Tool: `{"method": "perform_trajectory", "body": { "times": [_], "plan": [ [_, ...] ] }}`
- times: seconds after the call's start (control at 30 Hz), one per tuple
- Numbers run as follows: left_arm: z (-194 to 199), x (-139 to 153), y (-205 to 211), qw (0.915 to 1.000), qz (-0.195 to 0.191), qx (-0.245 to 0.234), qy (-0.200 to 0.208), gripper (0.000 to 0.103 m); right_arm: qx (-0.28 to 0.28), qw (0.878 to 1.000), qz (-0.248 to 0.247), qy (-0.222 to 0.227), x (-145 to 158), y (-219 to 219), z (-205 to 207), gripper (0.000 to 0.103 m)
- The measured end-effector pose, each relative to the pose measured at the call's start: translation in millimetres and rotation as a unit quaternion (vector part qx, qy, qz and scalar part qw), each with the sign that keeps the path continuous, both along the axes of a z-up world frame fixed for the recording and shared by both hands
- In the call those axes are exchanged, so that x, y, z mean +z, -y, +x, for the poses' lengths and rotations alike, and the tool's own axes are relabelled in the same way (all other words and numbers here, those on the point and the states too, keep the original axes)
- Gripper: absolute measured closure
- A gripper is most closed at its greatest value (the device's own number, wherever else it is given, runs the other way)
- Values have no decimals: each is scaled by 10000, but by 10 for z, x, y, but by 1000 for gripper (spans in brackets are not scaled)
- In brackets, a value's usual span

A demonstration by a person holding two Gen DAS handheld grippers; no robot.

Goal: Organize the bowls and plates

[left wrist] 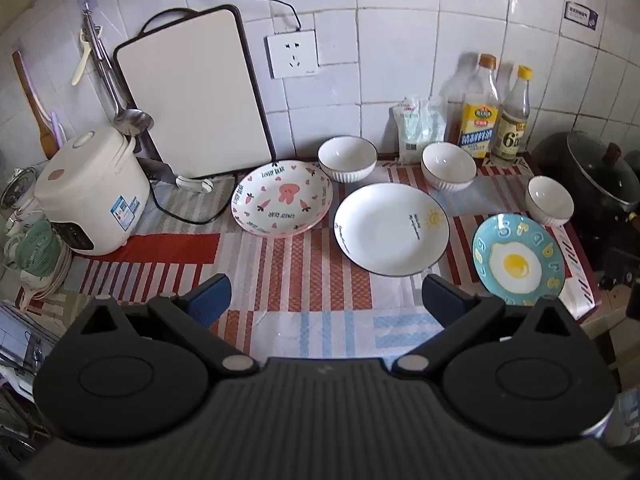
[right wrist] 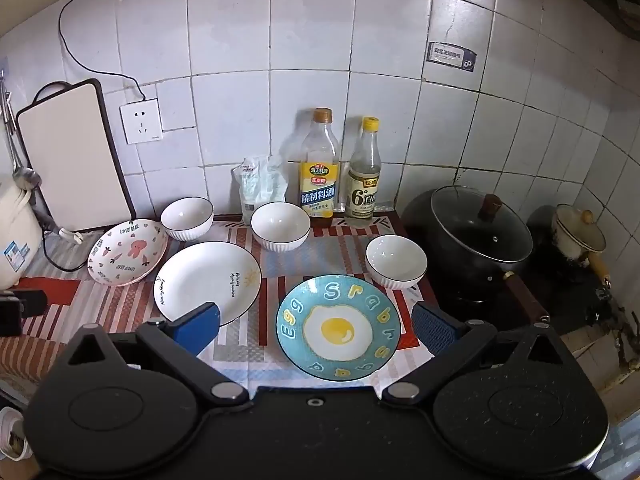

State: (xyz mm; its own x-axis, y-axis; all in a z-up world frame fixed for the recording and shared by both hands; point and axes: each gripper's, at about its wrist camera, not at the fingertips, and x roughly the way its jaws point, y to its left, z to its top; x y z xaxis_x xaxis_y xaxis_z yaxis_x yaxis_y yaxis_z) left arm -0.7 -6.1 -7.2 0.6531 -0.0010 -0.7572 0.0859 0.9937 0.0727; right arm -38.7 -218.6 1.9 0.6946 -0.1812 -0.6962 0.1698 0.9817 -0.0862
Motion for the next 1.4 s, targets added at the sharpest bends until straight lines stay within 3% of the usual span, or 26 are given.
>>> {"method": "perform_trajectory", "body": {
  "times": [0.67,0.97,1.4],
  "plan": [
    [-224,-165,28,9991,-253,-178,-280,0,140,9995,-114,-250,-66,-23,-23,0],
    [-264,-186,-9,9993,-293,-82,-237,0,-7,9975,-604,-358,-54,-55,-57,0],
    [-207,-213,-92,9992,-322,83,-225,0,256,9982,-455,-284,-93,-94,-63,0]
  ]
}}
